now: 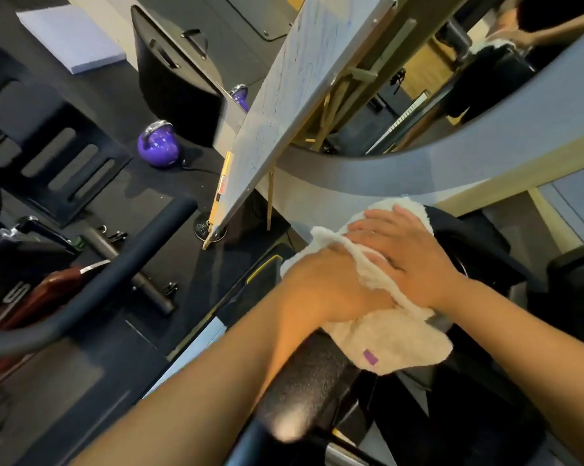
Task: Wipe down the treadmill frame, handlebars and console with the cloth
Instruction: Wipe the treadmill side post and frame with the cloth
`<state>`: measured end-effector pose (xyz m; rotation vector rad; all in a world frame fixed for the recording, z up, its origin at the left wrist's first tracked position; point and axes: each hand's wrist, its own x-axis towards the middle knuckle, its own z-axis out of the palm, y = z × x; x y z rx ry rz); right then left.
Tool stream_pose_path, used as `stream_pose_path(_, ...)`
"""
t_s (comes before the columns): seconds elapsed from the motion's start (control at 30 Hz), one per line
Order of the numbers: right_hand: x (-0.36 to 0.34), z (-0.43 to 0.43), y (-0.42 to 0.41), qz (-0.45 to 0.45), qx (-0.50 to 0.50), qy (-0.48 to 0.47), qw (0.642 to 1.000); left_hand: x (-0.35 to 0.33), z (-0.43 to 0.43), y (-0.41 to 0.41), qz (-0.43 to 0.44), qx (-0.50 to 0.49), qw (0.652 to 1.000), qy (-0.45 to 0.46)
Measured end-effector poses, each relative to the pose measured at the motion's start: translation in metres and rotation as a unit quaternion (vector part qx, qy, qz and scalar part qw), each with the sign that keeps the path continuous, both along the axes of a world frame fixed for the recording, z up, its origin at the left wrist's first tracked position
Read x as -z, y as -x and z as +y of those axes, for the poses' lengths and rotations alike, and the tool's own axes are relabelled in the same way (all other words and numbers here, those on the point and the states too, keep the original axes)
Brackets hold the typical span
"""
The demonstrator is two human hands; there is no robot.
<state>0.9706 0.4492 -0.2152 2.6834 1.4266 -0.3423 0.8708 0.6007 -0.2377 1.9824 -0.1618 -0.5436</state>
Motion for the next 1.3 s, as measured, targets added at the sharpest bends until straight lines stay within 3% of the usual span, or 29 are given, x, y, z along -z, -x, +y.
stream_pose_path(0.07, 0.003, 0.006, -0.006, -0.002, 0.007, 0.001, 1.000, 0.000, 0.015, -0.006, 0.026, 0.023, 0.995, 0.093)
stream_pose_path(0.13, 0.004, 0.008, -0.002, -0.012, 0.027, -0.012, 0.999, 0.005, 0.019, -0.009, 0.064, -0.018, 0.986, 0.150)
stream_pose_path(0.23, 0.007, 0.002, 0.016, -0.029, 0.056, -0.044, 0.997, 0.021, 0.007, 0.001, 0.050, -0.035, 0.994, 0.094)
stream_pose_path(0.4, 0.011, 0.000, 0.016, -0.030, 0.071, -0.083, 0.994, 0.010, -0.025, 0.025, 0.049, -0.065, 0.981, -0.177)
stream_pose_path(0.67, 0.014, -0.012, -0.015, -0.021, 0.120, -0.151, 0.981, -0.009, -0.049, 0.032, -0.096, -0.052, 0.944, -0.311)
stream_pose_path(0.8, 0.017, -0.009, -0.004, -0.018, 0.175, -0.176, 0.969, -0.012, -0.048, 0.048, -0.099, -0.022, 0.941, -0.323)
stream_pose_path(1.0, 0.012, -0.034, 0.030, 0.099, 0.156, -0.224, 0.957, -0.012, -0.053, 0.044, -0.104, -0.009, 0.935, -0.338)
stream_pose_path(1.13, 0.014, -0.039, 0.011, 0.061, 0.134, -0.193, 0.970, -0.002, -0.057, 0.011, -0.147, -0.023, 0.931, -0.334)
stream_pose_path(1.3, 0.001, -0.045, -0.004, 0.003, 0.208, -0.181, 0.961, -0.015, -0.058, -0.007, -0.151, -0.045, 0.950, -0.270)
